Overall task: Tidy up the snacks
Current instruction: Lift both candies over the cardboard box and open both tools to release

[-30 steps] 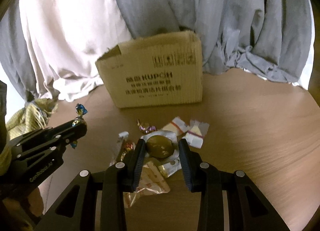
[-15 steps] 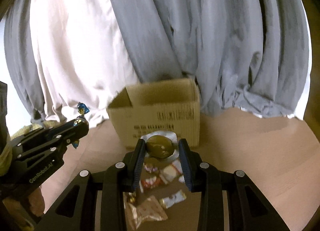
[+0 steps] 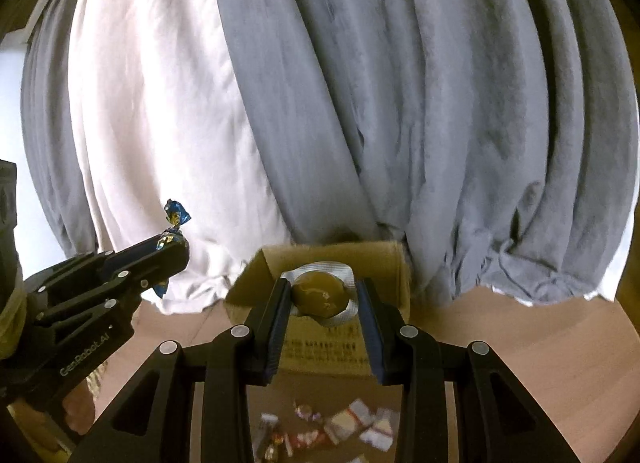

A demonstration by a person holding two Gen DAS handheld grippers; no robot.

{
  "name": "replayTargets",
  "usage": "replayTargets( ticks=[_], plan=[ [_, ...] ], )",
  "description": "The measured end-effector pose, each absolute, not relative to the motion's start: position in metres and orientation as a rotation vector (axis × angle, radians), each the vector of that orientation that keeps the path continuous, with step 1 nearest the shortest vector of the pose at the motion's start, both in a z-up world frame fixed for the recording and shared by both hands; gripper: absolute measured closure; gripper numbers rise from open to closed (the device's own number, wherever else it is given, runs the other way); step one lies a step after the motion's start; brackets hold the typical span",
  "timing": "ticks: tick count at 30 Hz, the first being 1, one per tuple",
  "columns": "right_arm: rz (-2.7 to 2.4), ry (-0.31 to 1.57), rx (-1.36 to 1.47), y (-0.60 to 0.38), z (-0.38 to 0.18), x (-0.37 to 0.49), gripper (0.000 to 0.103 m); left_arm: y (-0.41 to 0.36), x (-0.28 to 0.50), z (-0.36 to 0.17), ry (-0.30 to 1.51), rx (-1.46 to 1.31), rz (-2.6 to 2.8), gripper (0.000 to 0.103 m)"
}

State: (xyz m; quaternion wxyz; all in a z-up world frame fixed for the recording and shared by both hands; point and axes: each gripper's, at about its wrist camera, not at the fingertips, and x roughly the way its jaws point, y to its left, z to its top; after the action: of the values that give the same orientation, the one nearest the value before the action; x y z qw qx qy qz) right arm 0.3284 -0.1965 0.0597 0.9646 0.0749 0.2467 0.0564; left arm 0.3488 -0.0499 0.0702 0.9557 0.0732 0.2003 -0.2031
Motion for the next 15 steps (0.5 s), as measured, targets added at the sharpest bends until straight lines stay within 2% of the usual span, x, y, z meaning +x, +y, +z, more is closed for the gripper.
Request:
replayTargets(
  ticks=[15],
  plan=[
    [0.152,0.581,0.144,-0.199,0.049,0.414,0.067,-0.058,0.432,0.052,0.548,0.114,-0.443,0.083]
  ],
)
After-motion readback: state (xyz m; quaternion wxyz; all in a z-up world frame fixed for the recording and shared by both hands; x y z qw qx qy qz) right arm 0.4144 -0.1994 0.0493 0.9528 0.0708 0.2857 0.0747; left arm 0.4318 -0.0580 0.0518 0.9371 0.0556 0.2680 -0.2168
